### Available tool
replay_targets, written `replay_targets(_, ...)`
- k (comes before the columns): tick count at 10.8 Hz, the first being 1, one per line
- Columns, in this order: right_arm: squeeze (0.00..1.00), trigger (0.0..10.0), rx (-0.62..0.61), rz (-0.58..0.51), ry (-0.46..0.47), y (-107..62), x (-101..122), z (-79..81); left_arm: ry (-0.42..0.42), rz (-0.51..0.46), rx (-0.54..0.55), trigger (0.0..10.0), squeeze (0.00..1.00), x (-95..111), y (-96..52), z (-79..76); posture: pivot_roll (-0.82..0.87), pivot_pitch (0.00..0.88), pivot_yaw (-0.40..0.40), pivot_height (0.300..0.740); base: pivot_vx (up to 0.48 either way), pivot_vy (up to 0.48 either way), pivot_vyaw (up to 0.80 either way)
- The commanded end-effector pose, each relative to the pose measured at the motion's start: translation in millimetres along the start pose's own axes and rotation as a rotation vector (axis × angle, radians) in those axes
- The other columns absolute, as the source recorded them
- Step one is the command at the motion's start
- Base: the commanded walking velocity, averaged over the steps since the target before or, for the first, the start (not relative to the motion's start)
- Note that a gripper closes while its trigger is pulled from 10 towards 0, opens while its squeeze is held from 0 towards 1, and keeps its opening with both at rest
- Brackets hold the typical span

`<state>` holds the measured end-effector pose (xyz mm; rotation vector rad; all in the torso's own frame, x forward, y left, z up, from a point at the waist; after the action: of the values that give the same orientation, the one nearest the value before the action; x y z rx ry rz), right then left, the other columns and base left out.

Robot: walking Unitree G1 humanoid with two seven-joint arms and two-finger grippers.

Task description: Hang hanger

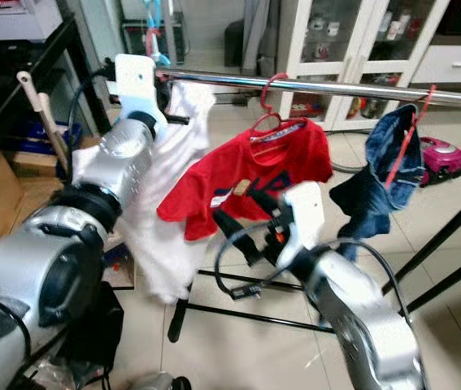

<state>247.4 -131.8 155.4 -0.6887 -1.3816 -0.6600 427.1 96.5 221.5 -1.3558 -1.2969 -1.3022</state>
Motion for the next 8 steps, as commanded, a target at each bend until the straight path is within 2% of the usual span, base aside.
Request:
replay_targets(1, 0.0, 10.0, -0.007, -0.008, -0.005, -4.5, 4.6, 1.3, -0.011, 0.011, -0.005, 10.0, 0.0, 6.0, 2.8, -0.4, -0.21, 0.024, 0.071, 0.74, 0.0, 0.0, 0.0)
replay_targets(2, 0.0, 10.0, -0.011, -0.001, -0.003, -7.6, 4.4, 3.3, -0.031, 0.064, 0.008, 10.0, 0.0, 0.6, 2.5, 6.3, -0.22, 0.034, 0.075, 0.74, 0.0, 0.0, 0.0)
replay_targets(4, 0.0, 10.0, -0.006, 0.008, 0.008, -9.7, 3.9, 7.9, -0.044, 0.18, -0.014, 10.0, 0.0, -20.3, -2.0, 6.3, -0.22, 0.06, 0.08, 0.74, 0.0, 0.0, 0.0)
replay_targets(7, 0.0, 10.0, -0.001, 0.025, 0.021, -11.9, 2.5, 12.1, -0.085, 0.271, -0.003, 10.0, 0.0, -37.8, -7.5, 9.2, -0.23, 0.078, 0.083, 0.74, 0.0, 0.0, 0.0)
replay_targets(8, 0.0, 10.0, -0.004, 0.033, 0.025, -12.8, 1.2, 12.9, -0.124, 0.316, 0.004, 10.0, 0.0, -50.0, -12.1, 10.2, -0.23, 0.079, 0.087, 0.74, 0.0, 0.0, 0.0)
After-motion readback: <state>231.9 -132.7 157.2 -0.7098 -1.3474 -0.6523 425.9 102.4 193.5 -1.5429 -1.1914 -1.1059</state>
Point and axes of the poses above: a point about 5 cm out from each wrist's last joint towards the gripper, its own y axis pointing out of the wrist towards the gripper, its own x axis along the axis of the wrist's last joint, z = x × y, the point moved 1 cm from there along y, pointing out of the wrist towards the gripper, and after that the axes turned 6 degrees about -y, right-handed, at the moved point
